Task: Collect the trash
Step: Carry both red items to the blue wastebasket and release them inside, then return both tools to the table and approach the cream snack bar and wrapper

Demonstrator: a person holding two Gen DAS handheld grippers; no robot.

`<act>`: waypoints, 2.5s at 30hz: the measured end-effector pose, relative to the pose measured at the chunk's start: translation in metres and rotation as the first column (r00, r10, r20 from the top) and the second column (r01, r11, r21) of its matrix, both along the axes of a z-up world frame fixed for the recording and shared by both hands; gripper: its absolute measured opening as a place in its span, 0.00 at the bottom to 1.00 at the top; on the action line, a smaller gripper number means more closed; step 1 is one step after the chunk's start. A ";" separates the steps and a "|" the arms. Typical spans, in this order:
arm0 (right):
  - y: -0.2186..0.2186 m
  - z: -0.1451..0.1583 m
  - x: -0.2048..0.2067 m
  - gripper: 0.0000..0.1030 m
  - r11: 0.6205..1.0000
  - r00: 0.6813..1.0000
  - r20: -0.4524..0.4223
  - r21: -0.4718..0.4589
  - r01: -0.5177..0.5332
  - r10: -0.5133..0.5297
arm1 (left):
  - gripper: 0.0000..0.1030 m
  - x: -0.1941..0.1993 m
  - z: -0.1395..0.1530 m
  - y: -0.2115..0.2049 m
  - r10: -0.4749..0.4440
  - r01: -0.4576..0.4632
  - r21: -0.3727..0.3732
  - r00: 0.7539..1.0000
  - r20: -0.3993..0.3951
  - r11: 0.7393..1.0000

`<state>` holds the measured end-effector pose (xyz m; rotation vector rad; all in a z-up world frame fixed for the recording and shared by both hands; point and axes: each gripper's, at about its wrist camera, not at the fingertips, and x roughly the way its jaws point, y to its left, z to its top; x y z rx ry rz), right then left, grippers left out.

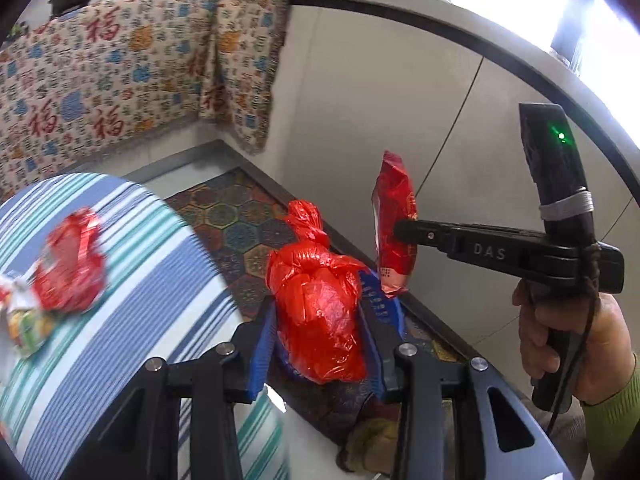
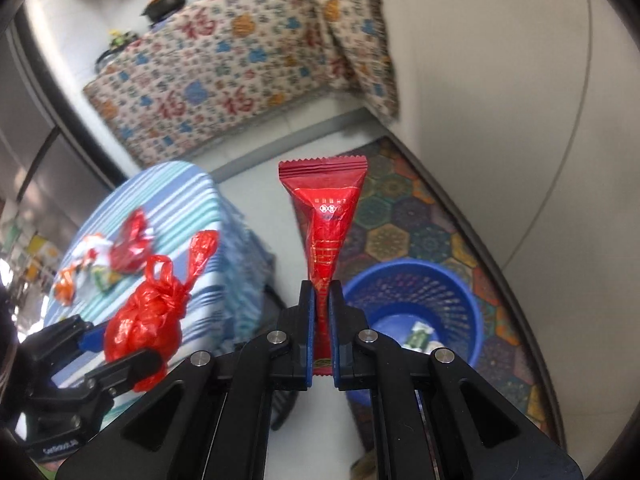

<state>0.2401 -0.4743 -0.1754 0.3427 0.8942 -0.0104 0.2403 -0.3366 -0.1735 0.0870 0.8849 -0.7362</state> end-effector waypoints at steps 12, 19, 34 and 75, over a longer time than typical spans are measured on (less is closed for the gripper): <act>-0.087 -0.074 0.020 0.05 0.993 0.982 -0.158 0.041 0.111 -0.103 | 0.39 0.036 -0.072 -0.096 -0.060 0.064 0.046 0.995 -0.079 0.997; -0.105 -0.094 0.021 0.07 0.989 0.973 -0.200 0.068 0.130 -0.114 | 0.39 0.048 -0.103 -0.116 -0.072 0.079 0.073 0.992 -0.099 0.994; -0.110 -0.066 0.007 0.49 0.982 0.976 -0.111 -0.036 0.184 -0.187 | 0.62 0.067 -0.108 -0.116 -0.018 0.027 0.068 0.991 -0.130 0.997; 0.286 -0.056 0.027 1.00 0.869 0.903 -0.051 -0.257 -0.424 0.426 | 0.85 -0.059 -0.060 0.287 0.622 -0.614 0.242 0.781 0.055 0.751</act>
